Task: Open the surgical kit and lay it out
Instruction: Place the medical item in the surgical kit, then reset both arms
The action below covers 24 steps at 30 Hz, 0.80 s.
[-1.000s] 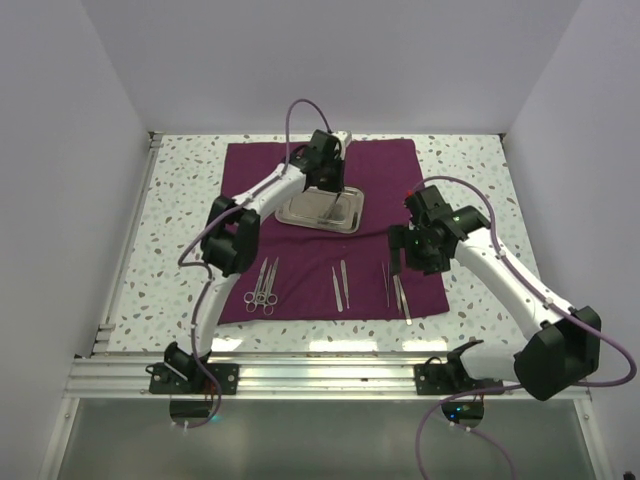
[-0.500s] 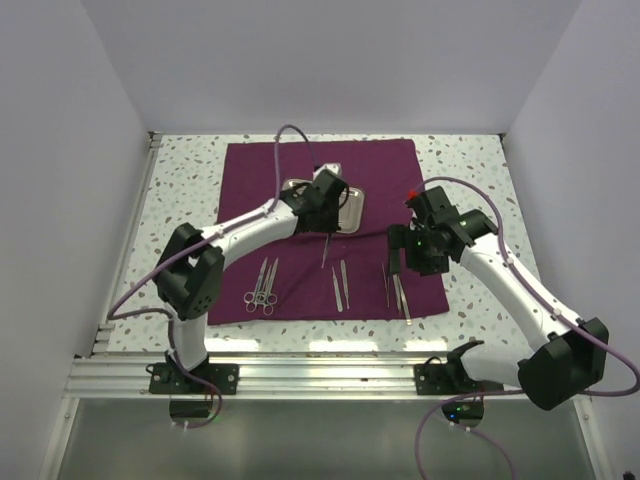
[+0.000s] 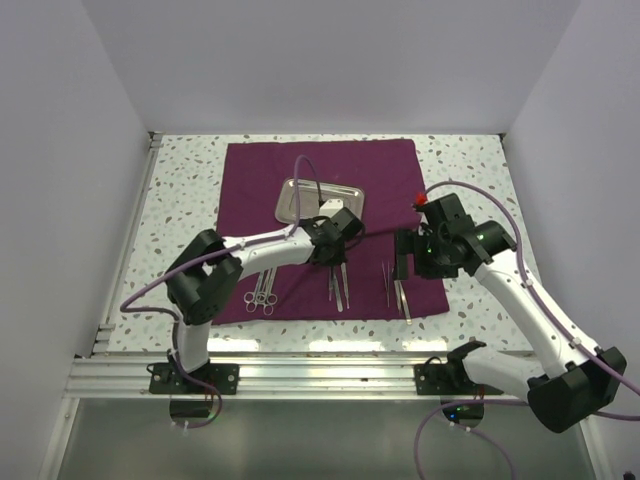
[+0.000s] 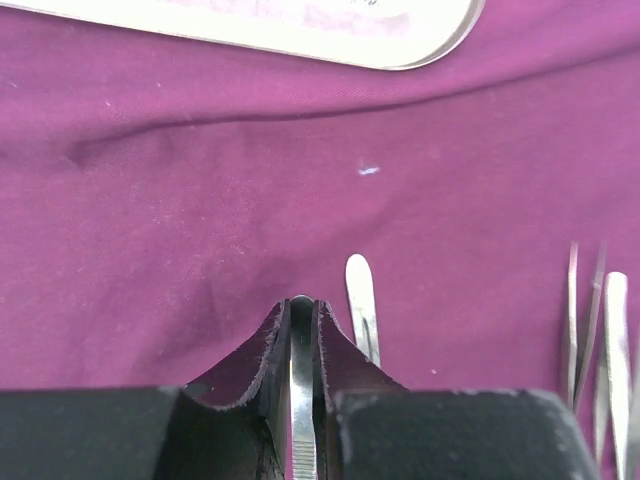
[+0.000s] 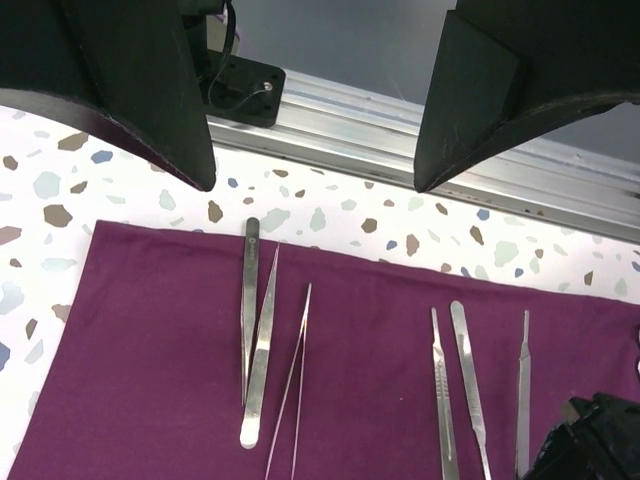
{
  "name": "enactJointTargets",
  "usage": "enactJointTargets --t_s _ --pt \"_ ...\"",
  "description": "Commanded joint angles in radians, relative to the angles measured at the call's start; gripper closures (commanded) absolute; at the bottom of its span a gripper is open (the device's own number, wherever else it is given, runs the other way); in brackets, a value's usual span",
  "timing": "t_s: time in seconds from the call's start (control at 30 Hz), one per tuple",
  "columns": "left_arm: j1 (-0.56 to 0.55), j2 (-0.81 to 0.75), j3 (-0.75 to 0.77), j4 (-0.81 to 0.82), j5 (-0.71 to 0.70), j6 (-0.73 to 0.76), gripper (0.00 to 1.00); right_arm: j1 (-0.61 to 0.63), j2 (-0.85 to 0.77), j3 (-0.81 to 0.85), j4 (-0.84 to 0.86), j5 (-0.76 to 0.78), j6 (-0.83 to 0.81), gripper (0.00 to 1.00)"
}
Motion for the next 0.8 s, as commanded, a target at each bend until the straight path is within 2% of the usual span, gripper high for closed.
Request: enactJointTargets --t_s 0.0,0.03,0.1,0.23,0.43,0.57,0.67,0.73,0.77 --pt "-0.006 0.037 0.036 -0.005 -0.032 -0.057 0.86 0.013 -0.024 0.002 -0.038 0.003 -0.03 0.14" --pt "-0.014 0.039 0.045 -0.011 -0.025 -0.06 0.78 0.016 -0.025 0.008 -0.038 0.006 -0.03 0.11" --pt "-0.022 0.037 0.056 -0.025 -0.023 -0.058 0.7 0.022 -0.028 0.011 -0.039 0.01 -0.028 0.02" --pt "-0.039 0.0 0.077 -0.075 -0.028 -0.058 0.57 0.024 -0.038 0.019 -0.032 0.015 -0.021 0.02" --pt "-0.043 -0.159 0.096 -0.277 -0.043 -0.013 0.54 0.024 -0.033 0.086 -0.016 0.003 0.008 0.02" --pt "-0.045 -0.311 0.05 -0.393 -0.026 0.063 0.4 0.022 -0.048 0.114 0.002 -0.01 0.028 0.02" --pt "-0.043 -0.435 -0.021 -0.466 -0.022 0.087 0.27 0.022 -0.079 0.111 0.037 -0.039 0.042 0.02" --pt "-0.043 -0.509 -0.085 -0.48 -0.012 0.093 0.01 0.022 -0.1 0.105 0.059 -0.059 0.048 0.02" --pt "-0.043 -0.58 -0.104 -0.479 -0.006 0.095 0.0 0.022 -0.108 0.105 0.065 -0.066 0.051 0.02"
